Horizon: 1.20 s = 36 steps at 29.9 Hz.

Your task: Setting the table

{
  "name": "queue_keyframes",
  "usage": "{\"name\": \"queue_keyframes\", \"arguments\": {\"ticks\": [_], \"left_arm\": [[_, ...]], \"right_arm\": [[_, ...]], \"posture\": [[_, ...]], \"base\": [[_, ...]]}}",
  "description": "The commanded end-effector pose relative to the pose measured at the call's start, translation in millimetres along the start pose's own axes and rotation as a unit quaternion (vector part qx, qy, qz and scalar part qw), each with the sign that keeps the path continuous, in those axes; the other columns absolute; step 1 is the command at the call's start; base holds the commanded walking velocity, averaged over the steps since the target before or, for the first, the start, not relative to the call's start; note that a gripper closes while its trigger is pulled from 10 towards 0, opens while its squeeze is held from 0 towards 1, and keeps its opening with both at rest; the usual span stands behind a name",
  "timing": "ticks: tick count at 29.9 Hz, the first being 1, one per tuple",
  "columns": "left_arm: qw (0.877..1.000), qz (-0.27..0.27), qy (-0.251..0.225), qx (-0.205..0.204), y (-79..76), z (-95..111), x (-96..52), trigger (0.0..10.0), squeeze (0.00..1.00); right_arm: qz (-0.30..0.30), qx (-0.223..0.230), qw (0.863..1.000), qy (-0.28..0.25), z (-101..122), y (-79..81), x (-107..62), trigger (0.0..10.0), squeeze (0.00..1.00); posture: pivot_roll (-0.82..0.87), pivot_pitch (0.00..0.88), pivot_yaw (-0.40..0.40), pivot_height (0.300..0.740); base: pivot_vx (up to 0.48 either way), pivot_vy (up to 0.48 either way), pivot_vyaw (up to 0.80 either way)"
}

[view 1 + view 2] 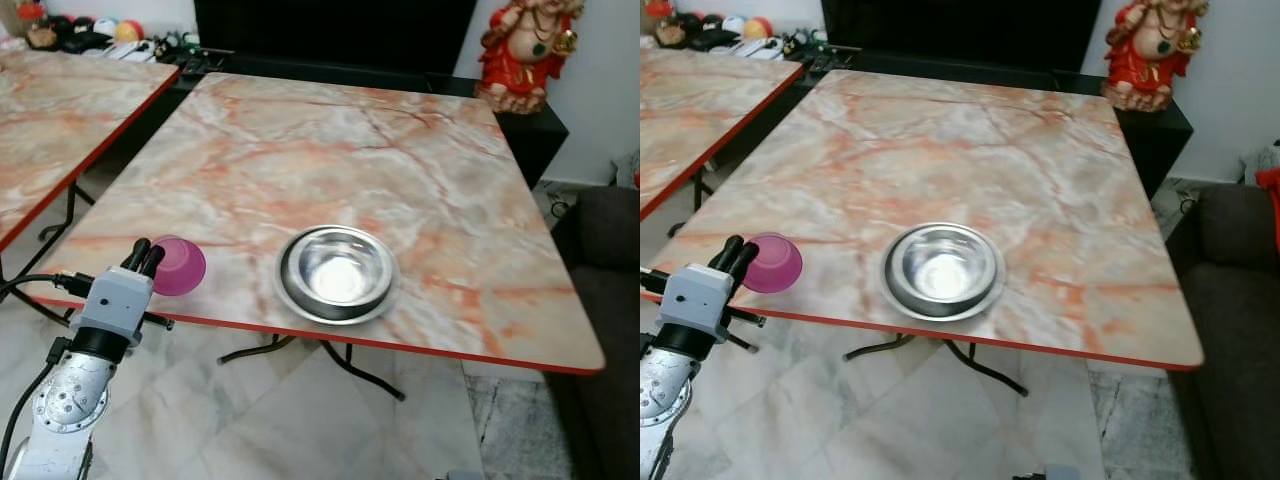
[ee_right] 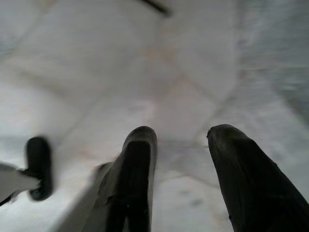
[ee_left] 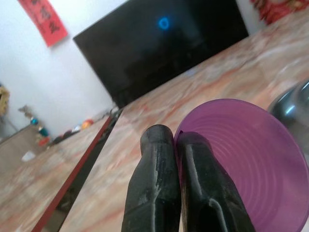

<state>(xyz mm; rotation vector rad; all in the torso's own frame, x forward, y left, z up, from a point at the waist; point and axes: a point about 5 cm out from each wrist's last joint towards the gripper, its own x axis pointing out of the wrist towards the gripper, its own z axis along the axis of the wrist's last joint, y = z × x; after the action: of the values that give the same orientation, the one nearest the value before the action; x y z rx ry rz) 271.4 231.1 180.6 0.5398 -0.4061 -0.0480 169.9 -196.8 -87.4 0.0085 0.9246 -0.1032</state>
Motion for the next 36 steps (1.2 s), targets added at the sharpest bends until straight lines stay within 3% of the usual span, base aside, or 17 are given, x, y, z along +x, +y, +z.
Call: {"name": "queue_keyframes", "arguments": {"ticks": [1,12,27,36], "left_arm": [[1.0,0.001,0.004,0.008,7.5,-0.3,-0.8,10.0,0.0],[1.0,0.008,0.011,-0.025,7.1,-1.5,0.4,10.0,0.0],[0.999,0.0,0.009,-0.031,4.2,0.1,2.0,10.0,0.0],[0.999,0.0,0.003,-0.033,3.6,2.4,3.3,10.0,0.0]], "right_arm": [[0.005,0.003,1.0,0.008,-7.0,4.5,-1.4,10.0,0.0],[0.007,0.002,1.0,0.003,-4.6,6.7,-0.8,10.0,0.0],[0.01,0.001,1.0,-0.003,0.3,8.2,0.4,10.0,0.0],[0.011,-0.001,1.0,0.003,-3.5,8.1,-0.4,10.0,0.0]], "posture": [[0.14,0.137,-0.05,0.74],[0.14,0.138,-0.052,0.74],[0.14,0.117,-0.049,0.74],[0.14,0.118,-0.05,0.74]], "base": [[0.0,0.0,0.0],[0.0,0.0,0.0],[0.0,0.0,0.0],[0.257,0.0,0.0]]}}
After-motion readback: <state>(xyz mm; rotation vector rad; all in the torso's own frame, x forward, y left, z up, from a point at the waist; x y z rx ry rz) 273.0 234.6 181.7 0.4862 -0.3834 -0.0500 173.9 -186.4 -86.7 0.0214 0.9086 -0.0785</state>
